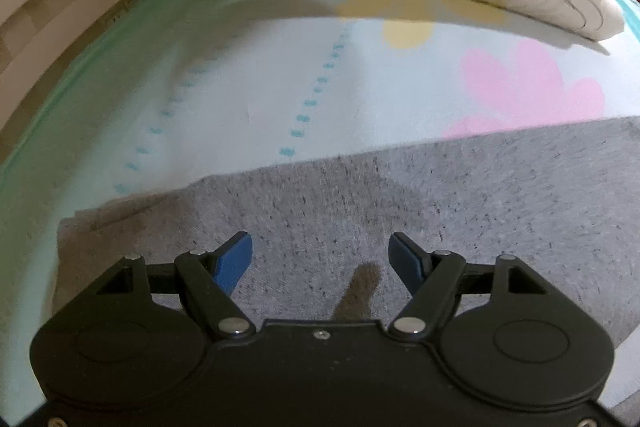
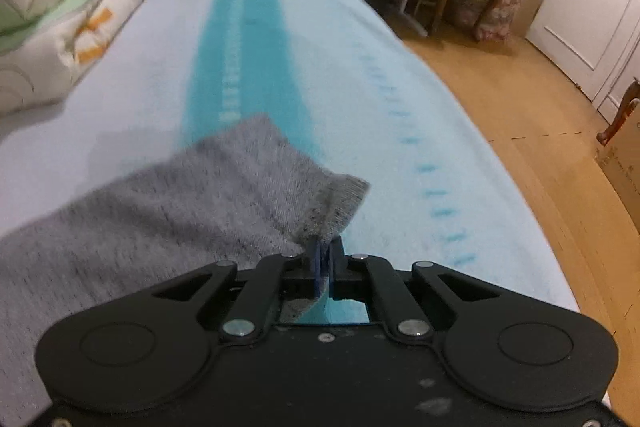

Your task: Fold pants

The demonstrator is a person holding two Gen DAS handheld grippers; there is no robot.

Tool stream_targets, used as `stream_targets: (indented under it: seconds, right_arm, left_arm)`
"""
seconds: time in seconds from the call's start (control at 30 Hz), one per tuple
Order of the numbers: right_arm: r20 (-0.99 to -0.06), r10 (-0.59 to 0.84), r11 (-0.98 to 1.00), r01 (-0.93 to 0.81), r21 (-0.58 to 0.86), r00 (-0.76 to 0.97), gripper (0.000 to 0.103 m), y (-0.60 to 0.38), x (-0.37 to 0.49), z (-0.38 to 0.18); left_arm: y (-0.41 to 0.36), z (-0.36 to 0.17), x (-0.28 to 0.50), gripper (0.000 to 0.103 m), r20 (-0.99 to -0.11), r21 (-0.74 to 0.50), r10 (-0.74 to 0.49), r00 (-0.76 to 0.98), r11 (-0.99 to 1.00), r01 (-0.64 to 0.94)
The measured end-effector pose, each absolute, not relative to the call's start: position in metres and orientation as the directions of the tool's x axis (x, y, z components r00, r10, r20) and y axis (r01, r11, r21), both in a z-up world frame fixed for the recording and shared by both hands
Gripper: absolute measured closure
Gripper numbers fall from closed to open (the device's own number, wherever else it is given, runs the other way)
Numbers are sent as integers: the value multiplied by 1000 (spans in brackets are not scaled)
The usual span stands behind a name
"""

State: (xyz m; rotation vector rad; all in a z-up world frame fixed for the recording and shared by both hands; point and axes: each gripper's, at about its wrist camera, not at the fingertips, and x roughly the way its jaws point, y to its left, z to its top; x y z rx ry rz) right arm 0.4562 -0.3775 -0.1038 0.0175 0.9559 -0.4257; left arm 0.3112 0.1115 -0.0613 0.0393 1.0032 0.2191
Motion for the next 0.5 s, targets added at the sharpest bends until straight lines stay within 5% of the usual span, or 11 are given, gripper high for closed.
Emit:
stream_targets:
  seconds: [0.23,0.5]
  right_arm:
    - [-791,-356,918,346,-195,497,90,-379,453,-99]
    - [-797,-239,941,335,-49,554,79,-363,465,-61]
  left_arm:
    - [116,-89,322,21,-848,149,211,487,975,-164]
    - [116,-82,327,24,-829,188,227,510,974,-128]
